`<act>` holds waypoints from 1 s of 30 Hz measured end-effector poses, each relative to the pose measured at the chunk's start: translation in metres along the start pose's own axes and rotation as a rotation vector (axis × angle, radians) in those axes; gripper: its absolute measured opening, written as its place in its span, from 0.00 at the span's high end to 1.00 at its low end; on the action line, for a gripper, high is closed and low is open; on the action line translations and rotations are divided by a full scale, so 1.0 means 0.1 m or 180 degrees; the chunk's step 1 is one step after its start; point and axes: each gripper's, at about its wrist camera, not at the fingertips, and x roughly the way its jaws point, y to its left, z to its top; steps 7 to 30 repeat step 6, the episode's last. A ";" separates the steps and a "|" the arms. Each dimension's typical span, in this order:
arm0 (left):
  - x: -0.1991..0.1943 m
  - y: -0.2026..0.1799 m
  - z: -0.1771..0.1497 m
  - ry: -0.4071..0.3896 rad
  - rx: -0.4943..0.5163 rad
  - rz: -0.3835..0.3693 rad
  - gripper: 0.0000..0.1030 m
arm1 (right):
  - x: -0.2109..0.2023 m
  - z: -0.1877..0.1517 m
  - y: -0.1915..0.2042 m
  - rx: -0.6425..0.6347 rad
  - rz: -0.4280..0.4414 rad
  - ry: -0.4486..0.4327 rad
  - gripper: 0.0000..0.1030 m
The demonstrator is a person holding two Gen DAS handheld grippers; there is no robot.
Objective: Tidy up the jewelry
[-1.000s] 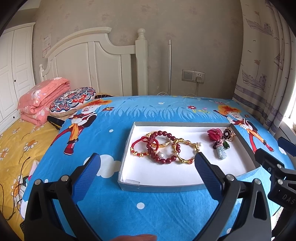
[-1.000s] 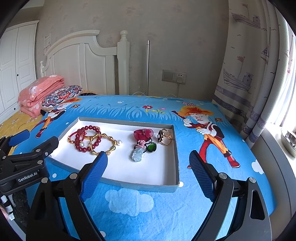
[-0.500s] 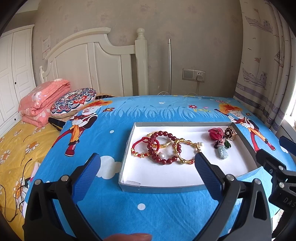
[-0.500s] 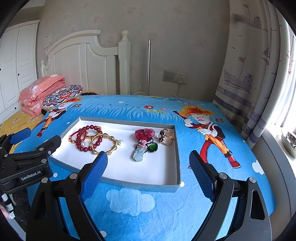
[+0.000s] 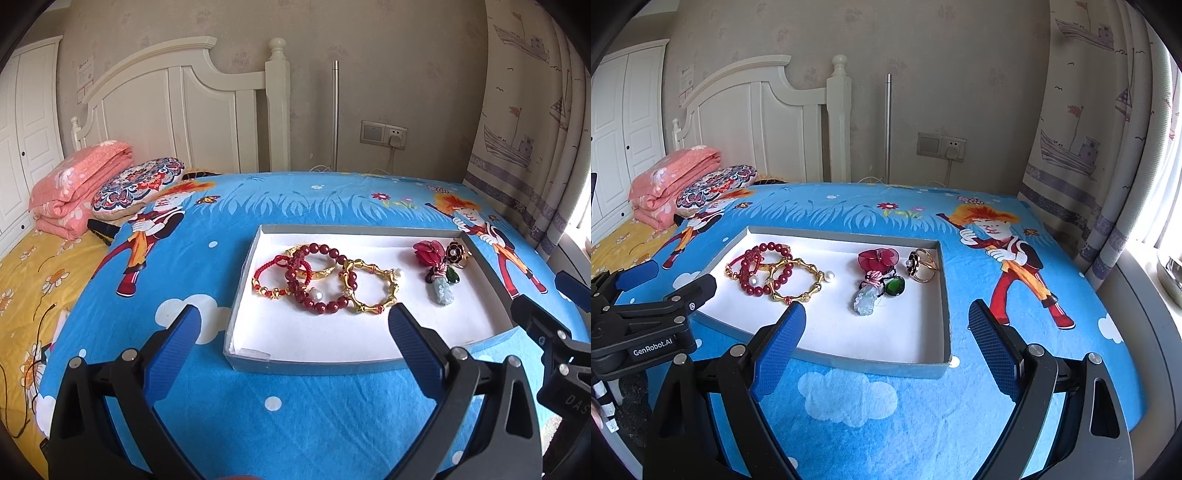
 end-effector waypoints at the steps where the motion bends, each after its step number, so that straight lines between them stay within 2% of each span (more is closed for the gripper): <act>1: 0.01 0.04 0.01 0.0016 -0.0005 0.0011 0.05 | 0.02 0.01 -0.05 0.0009 -0.0003 0.0013 0.18; 3: 0.01 0.19 0.04 -0.0013 -0.0092 0.0069 0.05 | 0.07 0.05 -0.22 0.0059 -0.0061 0.0037 0.18; 6: 0.07 0.57 0.14 0.0003 -0.0289 0.0111 0.05 | 0.19 0.14 -0.72 0.0256 -0.0251 0.0129 0.18; 30: 0.07 0.57 0.14 0.0003 -0.0289 0.0111 0.05 | 0.19 0.14 -0.72 0.0256 -0.0251 0.0129 0.18</act>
